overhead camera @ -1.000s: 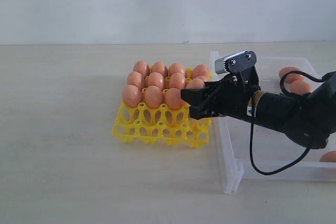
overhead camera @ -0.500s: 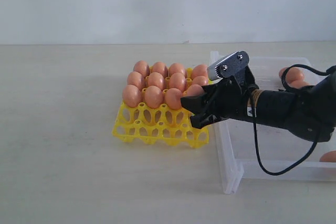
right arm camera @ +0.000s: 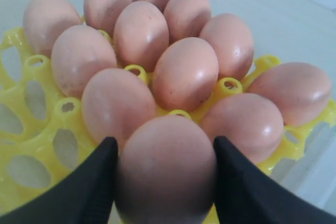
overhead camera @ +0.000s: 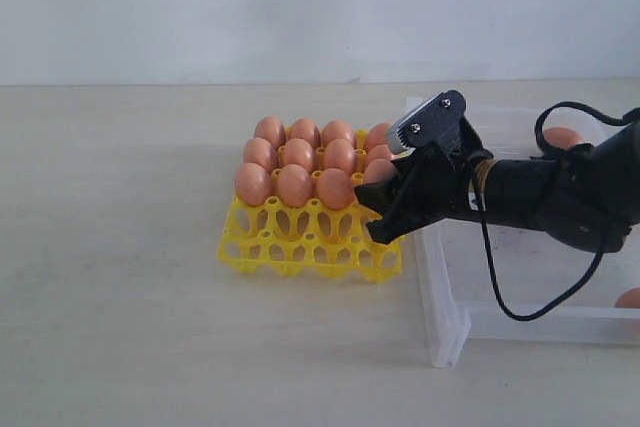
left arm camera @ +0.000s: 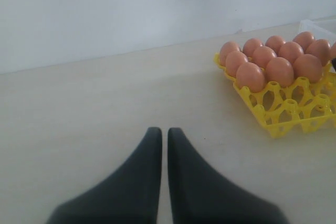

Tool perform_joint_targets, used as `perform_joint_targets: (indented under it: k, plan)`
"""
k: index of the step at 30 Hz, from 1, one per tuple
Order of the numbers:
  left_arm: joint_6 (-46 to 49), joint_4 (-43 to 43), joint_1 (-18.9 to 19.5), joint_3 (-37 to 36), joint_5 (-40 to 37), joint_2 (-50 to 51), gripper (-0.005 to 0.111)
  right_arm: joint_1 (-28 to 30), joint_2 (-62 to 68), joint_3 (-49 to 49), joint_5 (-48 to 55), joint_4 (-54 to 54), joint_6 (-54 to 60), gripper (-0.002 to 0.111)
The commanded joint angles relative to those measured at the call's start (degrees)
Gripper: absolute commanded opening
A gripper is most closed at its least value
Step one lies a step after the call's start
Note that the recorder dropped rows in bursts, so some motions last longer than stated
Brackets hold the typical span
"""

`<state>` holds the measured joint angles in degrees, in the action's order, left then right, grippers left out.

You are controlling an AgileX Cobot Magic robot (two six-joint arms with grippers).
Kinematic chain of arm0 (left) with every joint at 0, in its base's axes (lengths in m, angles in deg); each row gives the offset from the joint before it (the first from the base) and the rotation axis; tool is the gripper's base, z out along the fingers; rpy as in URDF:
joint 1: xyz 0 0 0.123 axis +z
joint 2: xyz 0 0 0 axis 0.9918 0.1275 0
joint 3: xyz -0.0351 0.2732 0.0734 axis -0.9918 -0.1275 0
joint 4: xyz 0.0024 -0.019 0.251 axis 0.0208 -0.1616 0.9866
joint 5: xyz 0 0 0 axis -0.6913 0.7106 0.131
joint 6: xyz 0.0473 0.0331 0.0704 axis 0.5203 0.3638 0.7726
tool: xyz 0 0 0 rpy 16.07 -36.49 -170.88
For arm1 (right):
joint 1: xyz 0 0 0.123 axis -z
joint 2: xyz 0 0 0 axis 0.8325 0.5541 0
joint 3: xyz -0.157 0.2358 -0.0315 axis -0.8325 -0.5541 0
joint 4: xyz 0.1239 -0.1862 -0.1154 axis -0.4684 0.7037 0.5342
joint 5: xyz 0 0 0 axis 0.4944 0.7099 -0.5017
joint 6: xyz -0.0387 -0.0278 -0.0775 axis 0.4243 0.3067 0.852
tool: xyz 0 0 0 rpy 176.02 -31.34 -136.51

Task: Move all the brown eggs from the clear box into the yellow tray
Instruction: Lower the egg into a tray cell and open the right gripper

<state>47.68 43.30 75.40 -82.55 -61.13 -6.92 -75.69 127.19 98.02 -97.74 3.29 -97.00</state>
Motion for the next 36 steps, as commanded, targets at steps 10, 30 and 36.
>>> perform_joint_targets:
  k: [10, 30, 36]
  plan:
    - [0.3, 0.1, 0.2, -0.2, 0.5, -0.2, 0.004, 0.5, 0.7, -0.6, 5.3, 3.7, -5.5, 0.028]
    - [0.3, 0.1, 0.2, -0.2, 0.5, -0.2, 0.004, 0.5, 0.7, -0.6, 5.3, 4.9, -7.0, 0.054]
    - [0.3, 0.1, 0.2, -0.2, 0.5, -0.2, 0.004, 0.5, -1.2, -0.6, 3.8, 4.9, -7.0, 0.054]
